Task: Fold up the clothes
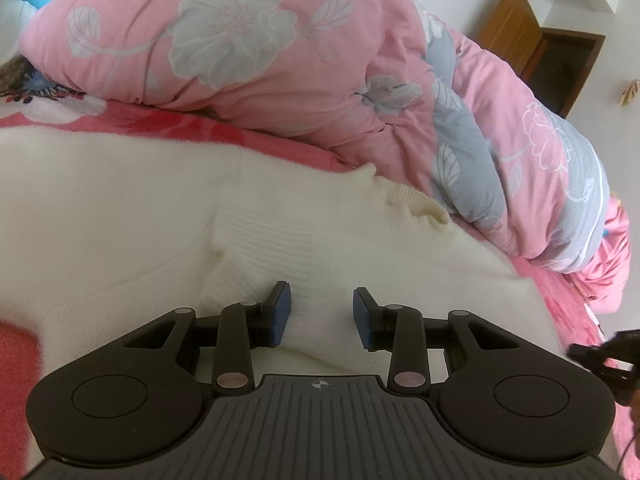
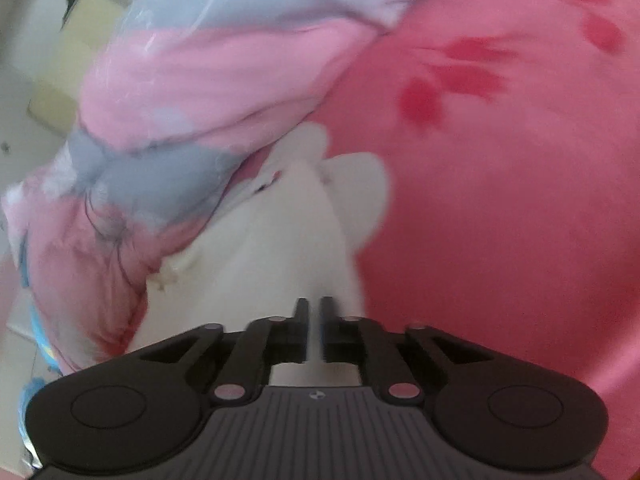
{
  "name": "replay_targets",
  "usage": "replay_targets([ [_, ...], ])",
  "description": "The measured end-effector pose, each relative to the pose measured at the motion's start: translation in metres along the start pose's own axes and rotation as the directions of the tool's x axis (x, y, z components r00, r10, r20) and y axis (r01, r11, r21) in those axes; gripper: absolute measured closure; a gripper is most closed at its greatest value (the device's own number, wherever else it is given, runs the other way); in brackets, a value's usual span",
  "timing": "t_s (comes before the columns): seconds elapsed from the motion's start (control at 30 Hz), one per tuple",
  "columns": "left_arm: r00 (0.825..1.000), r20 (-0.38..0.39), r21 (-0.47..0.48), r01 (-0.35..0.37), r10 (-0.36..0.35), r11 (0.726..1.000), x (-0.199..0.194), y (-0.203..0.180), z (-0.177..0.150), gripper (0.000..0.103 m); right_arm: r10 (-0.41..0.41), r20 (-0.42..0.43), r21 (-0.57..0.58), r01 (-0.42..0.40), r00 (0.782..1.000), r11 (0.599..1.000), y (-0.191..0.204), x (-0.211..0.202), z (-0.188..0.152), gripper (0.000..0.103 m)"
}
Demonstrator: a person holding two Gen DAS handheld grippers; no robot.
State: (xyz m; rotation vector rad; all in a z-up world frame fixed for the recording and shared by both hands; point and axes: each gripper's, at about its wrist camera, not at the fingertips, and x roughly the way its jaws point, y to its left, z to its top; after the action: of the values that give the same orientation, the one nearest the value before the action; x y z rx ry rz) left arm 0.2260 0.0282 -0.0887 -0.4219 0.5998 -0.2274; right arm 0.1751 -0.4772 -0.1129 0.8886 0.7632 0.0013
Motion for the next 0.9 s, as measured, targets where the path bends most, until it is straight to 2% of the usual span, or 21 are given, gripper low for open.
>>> replay_targets([
  [0.03,1.000,0.000,-0.001,0.000,0.000,1.000,0.000,0.000,0.000,0.068,0.008,0.018,0.036,-0.009,1.000,0.999,-0.006,-0.008,-0.001,0.097],
  [0.07,1.000,0.000,-0.001,0.000,0.000,1.000,0.000,0.000,0.000,0.068,0.012,0.033,0.038,-0.013,0.999,0.999,-0.006,-0.016,-0.003,0.097],
  [0.17,1.000,0.000,-0.002,0.001,-0.001,1.000,0.001,0.000,0.000,0.068,0.037,0.058,-0.029,-0.035,0.998,0.999,0.012,-0.032,-0.010,0.096],
  [0.3,1.000,0.001,-0.003,0.002,-0.002,1.000,0.001,0.000,-0.001,0.068,0.055,-0.011,-0.131,-0.056,0.998,0.990,0.031,-0.020,-0.024,0.095],
  [0.4,1.000,0.001,-0.005,0.004,-0.004,1.000,0.001,0.000,-0.002,0.068,-0.019,-0.003,-0.223,0.017,1.000,0.975,0.031,-0.022,-0.033,0.103],
  [0.47,1.000,0.002,-0.006,0.004,-0.004,1.000,0.001,0.000,-0.002,0.068,-0.076,0.031,-0.268,0.082,0.997,0.960,0.030,-0.031,-0.038,0.103],
  [0.53,1.000,0.002,-0.009,0.006,-0.006,1.000,0.001,0.001,-0.002,0.068,-0.140,0.115,-0.282,0.167,0.984,0.945,0.032,-0.054,-0.041,0.097],
  [0.6,1.000,0.003,-0.012,0.007,-0.007,1.000,0.001,0.001,-0.002,0.068,-0.143,0.148,-0.324,0.185,0.978,0.928,0.039,-0.072,-0.048,0.097],
  [0.7,1.000,0.003,-0.014,0.008,-0.008,1.000,0.001,0.001,-0.002,0.068,-0.048,0.071,-0.338,0.069,0.996,0.939,0.044,-0.079,-0.060,0.097],
  [0.73,1.000,0.003,-0.014,0.009,-0.009,1.000,0.001,0.001,-0.002,0.068,-0.062,0.049,-0.342,0.075,0.997,0.937,0.042,-0.075,-0.066,0.097],
  [0.8,1.000,0.003,-0.015,0.010,-0.010,1.000,0.001,0.001,-0.002,0.068,-0.139,0.020,-0.349,0.137,0.990,0.927,0.034,-0.066,-0.076,0.098],
  [0.9,1.000,0.003,-0.017,0.011,-0.011,1.000,0.001,0.001,-0.002,0.068,-0.117,0.027,-0.279,0.120,0.993,0.953,0.009,-0.087,-0.086,0.100],
])
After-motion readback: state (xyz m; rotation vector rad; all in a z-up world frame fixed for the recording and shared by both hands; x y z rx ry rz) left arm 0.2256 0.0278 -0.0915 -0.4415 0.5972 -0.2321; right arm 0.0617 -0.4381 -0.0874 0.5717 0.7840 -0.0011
